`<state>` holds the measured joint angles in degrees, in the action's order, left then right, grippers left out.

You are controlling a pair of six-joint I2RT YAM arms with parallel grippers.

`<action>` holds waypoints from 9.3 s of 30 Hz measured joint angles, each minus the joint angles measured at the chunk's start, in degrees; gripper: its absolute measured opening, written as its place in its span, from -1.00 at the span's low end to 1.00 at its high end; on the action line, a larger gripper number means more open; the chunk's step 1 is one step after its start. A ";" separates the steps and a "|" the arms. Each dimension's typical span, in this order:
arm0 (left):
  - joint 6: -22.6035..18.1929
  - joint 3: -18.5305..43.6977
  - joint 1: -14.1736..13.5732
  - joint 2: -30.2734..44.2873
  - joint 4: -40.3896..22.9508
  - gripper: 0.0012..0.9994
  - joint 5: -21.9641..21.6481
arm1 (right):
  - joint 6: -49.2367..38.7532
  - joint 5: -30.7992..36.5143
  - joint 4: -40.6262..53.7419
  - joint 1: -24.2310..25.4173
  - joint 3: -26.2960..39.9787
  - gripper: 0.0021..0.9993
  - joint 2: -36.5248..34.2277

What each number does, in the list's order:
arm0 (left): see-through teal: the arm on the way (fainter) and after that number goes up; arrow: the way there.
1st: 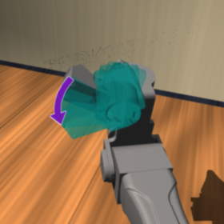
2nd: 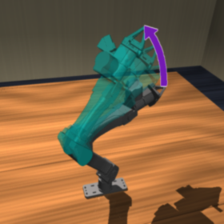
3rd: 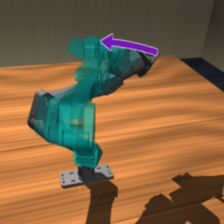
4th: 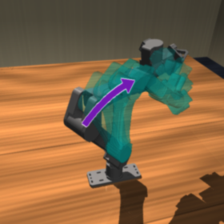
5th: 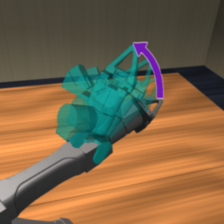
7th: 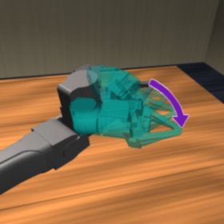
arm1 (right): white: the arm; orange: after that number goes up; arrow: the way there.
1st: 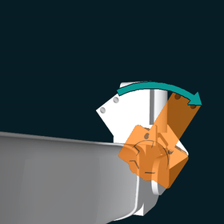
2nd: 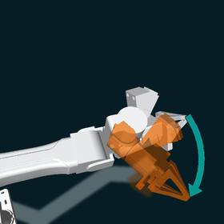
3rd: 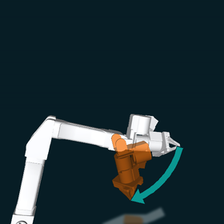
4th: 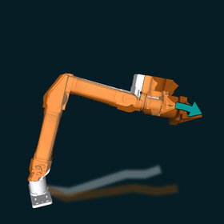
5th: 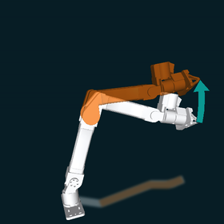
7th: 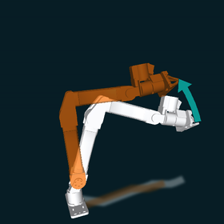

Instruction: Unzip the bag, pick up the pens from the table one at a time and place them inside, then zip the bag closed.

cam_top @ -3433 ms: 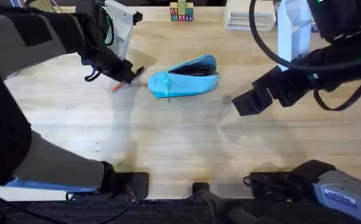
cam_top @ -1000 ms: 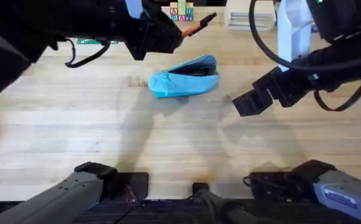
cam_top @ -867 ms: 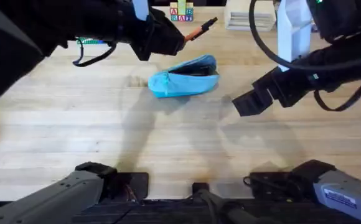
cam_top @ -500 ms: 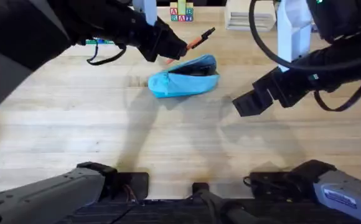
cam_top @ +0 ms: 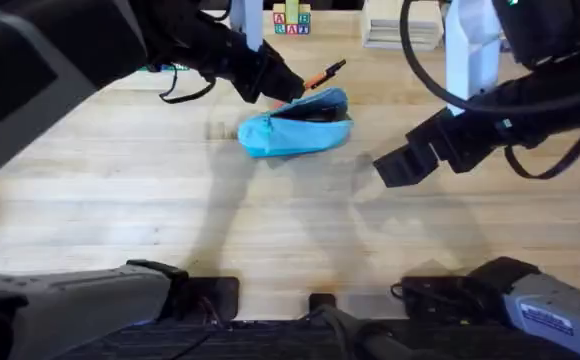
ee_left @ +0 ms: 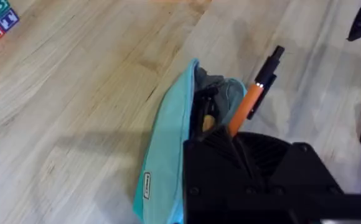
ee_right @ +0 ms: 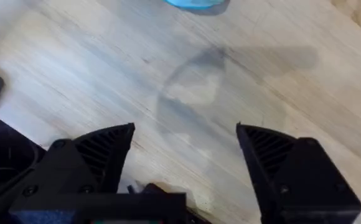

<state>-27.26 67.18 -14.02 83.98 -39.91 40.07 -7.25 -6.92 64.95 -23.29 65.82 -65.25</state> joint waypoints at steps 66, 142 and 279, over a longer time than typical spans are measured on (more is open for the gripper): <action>0.19 0.40 -0.31 11.41 1.56 0.99 2.40 | 0.00 0.01 0.00 0.00 -0.01 1.00 0.00; -0.92 2.64 4.75 -33.79 -32.98 0.99 -33.70 | 4.69 -0.01 -0.81 0.00 -0.01 1.00 0.00; -28.99 2.64 38.14 -11.01 -23.99 0.99 -14.13 | 54.84 25.40 -25.02 -31.41 16.55 0.99 -33.93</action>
<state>-56.25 69.82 24.12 72.97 -63.90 25.93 47.59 18.48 39.93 -54.70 82.37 -99.19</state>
